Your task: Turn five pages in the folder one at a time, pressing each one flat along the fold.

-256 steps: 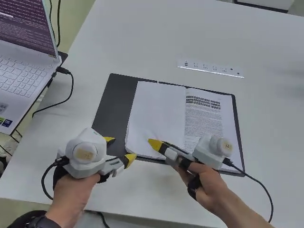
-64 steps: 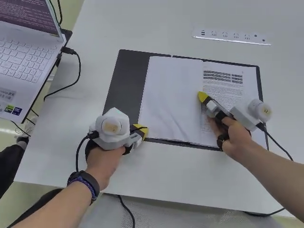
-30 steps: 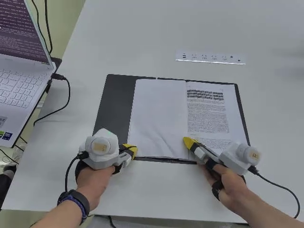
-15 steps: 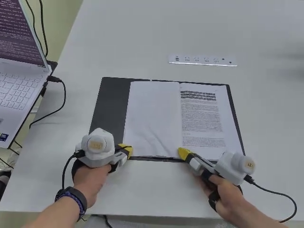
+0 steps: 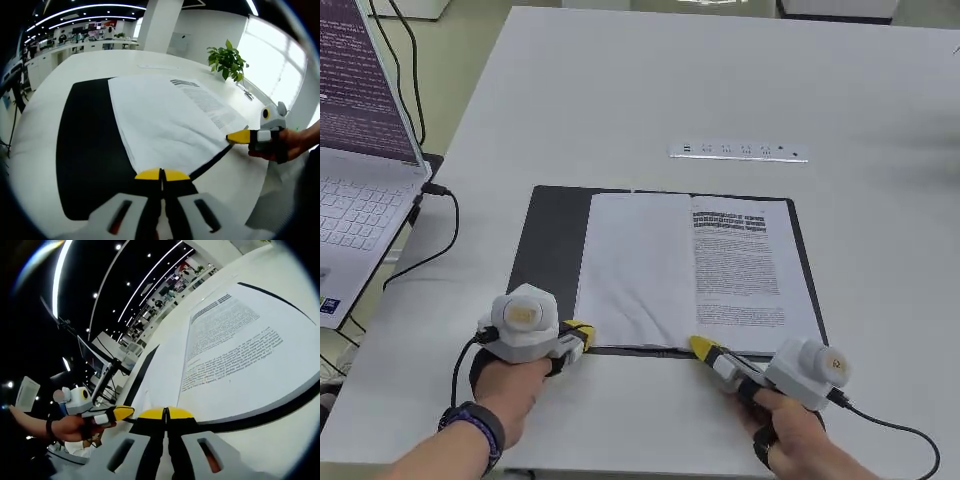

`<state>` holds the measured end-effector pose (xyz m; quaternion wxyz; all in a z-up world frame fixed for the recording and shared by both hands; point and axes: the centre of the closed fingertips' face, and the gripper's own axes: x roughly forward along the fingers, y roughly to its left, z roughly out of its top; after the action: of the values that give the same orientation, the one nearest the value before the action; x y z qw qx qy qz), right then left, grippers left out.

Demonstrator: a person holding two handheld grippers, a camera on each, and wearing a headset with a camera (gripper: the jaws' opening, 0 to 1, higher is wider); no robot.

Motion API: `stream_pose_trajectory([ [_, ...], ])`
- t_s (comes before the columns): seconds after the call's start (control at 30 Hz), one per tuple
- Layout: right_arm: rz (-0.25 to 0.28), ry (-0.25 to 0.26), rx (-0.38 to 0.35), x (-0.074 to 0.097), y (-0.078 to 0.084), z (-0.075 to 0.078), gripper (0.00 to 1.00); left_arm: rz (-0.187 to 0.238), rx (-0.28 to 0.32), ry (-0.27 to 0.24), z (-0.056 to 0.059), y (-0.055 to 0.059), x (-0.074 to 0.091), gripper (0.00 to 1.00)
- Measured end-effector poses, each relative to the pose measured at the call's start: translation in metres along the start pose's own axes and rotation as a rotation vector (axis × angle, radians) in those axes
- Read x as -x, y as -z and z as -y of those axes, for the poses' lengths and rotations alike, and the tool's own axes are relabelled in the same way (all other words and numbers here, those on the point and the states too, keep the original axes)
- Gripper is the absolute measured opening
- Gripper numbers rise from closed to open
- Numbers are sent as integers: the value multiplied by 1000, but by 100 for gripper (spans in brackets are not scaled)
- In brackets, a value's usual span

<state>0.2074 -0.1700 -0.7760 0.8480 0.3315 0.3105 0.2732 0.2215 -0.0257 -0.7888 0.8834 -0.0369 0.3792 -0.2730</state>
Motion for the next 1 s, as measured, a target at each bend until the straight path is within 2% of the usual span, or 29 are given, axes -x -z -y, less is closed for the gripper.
stream_pose_trajectory([
  [0.1,-5,4,22,5,-8,-2,0,-6,-3,9,9,0,5,5],
  [0.2,20,-18,72,12,-23,-8,1,11,-19,3,16,-2,15,7],
  [0.37,-27,-9,177,28,-28,-5,12,53,-5,-21,22,-10,31,13],
  [0.4,-50,-6,216,34,-28,-1,14,66,-6,-28,24,-12,35,15],
  [0.53,-59,6,268,55,-35,5,20,103,-15,-48,27,-20,48,20],
  [0.63,-43,15,276,70,-47,7,24,119,-17,-62,28,-24,58,24],
  [0.73,-1,23,295,83,-63,7,27,133,-24,-77,28,-30,69,27],
  [1.0,50,43,364,115,-101,5,38,204,-37,-123,24,-56,102,35],
])
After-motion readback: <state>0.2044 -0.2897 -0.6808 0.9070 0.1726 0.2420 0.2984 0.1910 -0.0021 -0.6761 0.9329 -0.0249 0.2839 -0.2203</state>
